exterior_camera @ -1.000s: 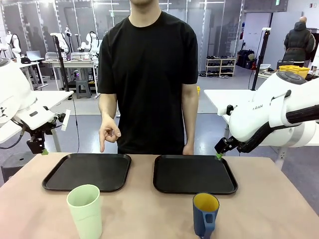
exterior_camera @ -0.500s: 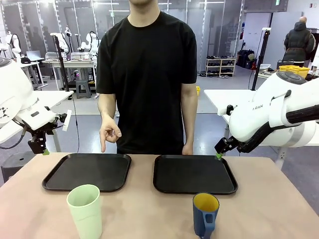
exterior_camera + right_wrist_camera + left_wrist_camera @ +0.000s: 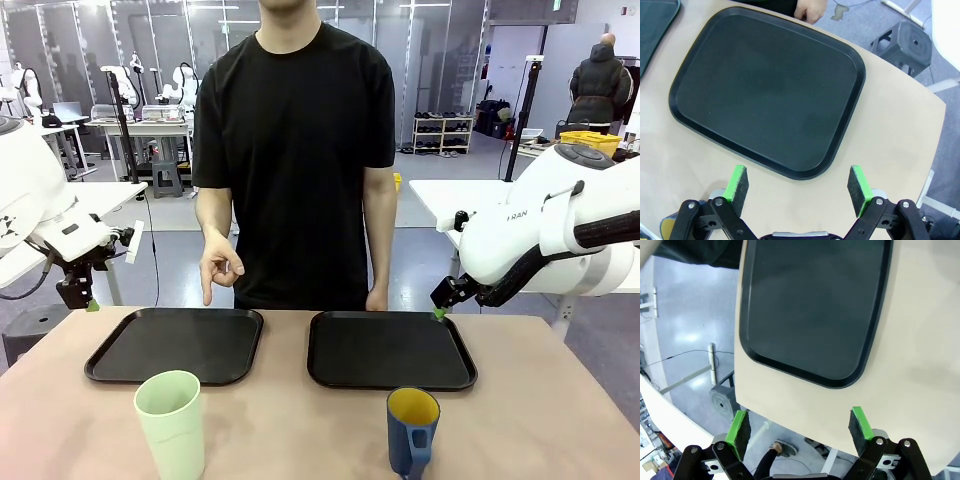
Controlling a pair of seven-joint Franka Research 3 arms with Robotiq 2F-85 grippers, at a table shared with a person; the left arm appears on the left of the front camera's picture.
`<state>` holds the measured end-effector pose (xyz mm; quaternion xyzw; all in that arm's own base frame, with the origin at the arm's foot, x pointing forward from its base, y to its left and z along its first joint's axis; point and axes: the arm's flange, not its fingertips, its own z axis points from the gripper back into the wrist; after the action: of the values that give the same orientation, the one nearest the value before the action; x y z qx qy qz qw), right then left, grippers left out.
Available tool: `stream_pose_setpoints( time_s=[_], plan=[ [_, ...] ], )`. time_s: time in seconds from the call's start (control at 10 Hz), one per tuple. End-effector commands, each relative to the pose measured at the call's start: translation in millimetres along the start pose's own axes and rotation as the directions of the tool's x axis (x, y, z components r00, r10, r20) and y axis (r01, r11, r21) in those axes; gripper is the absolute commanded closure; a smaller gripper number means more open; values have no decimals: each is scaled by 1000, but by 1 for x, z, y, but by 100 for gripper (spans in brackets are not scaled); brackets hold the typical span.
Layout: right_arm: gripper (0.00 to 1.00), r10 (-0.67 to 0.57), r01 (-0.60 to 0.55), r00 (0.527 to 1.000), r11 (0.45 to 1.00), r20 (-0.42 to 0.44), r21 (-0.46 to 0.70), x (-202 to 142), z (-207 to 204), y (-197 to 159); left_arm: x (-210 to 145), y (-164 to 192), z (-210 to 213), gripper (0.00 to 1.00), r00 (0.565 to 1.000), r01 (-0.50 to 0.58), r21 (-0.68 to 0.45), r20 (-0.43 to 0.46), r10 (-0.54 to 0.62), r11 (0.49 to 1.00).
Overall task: Sort and store the cups by type.
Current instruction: Pick up the Reusable plastic cup.
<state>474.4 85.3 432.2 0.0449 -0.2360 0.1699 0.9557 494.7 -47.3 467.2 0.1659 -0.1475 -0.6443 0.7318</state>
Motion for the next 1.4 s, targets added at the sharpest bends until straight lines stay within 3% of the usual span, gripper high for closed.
stream_pose_setpoints(
  time_s=[0.0,0.1,0.7,1.3],
  plan=[
    [0,0,0,1000,1000,3,7,0,0,-2,-20,-28,-6,0,997,-52,12,59,51,999],
    [0,0,0,1000,1000,3,7,0,0,-2,-25,-43,-9,0,994,-61,10,87,60,998],
    [0,0,0,1000,1000,3,7,0,0,-2,-39,-136,-32,0,970,134,-158,222,-97,978],
    [0,0,0,1000,1000,3,7,0,0,-2,-50,-168,-66,0,853,372,-224,465,-236,901]
  ],
)
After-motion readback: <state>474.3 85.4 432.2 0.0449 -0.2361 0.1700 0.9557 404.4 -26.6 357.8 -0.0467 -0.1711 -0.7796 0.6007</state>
